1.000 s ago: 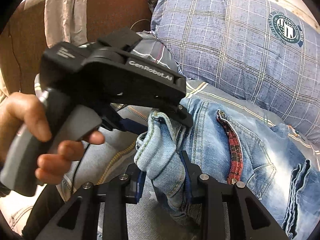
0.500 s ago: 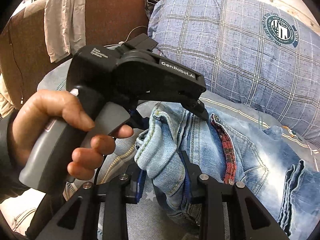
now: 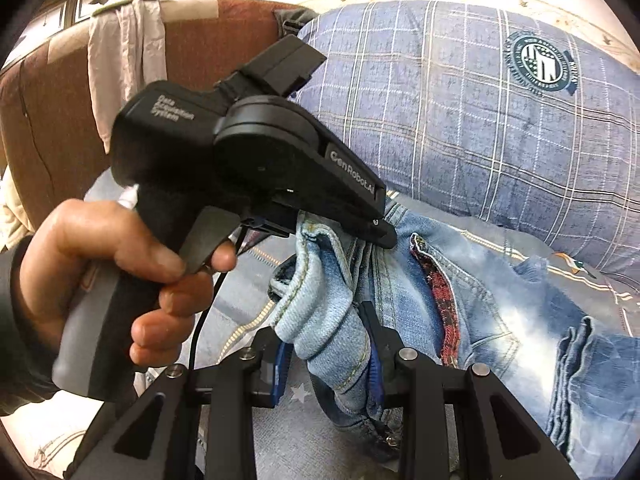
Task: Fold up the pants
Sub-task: 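Lift the folded jeans up off the bed with both grippers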
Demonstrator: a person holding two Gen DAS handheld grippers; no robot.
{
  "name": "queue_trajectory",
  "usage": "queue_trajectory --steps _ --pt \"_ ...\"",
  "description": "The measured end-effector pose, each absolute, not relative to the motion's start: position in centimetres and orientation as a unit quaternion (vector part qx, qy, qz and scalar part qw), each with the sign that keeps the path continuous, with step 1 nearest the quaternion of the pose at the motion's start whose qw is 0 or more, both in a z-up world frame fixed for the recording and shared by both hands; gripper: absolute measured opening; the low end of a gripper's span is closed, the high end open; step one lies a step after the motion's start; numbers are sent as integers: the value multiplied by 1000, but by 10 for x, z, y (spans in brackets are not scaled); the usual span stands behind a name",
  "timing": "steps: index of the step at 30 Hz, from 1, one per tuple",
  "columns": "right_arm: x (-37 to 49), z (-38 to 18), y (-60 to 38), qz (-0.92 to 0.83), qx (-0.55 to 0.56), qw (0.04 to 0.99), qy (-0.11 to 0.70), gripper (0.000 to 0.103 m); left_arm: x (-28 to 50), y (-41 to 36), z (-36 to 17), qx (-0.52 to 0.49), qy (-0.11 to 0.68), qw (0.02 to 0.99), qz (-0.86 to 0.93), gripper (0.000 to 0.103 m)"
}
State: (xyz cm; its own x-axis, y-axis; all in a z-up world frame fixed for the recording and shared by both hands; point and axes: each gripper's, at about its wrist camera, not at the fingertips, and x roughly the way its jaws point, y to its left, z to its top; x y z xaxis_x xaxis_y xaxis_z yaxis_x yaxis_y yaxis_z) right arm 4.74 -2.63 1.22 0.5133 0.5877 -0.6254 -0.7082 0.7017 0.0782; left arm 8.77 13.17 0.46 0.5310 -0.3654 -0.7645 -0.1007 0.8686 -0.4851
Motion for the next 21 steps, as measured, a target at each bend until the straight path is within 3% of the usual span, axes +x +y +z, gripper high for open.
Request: queue_trajectory --steps 21 --pt "49 34 -58 365 -51 881 296 33 93 88 43 -163 462 869 -76 18"
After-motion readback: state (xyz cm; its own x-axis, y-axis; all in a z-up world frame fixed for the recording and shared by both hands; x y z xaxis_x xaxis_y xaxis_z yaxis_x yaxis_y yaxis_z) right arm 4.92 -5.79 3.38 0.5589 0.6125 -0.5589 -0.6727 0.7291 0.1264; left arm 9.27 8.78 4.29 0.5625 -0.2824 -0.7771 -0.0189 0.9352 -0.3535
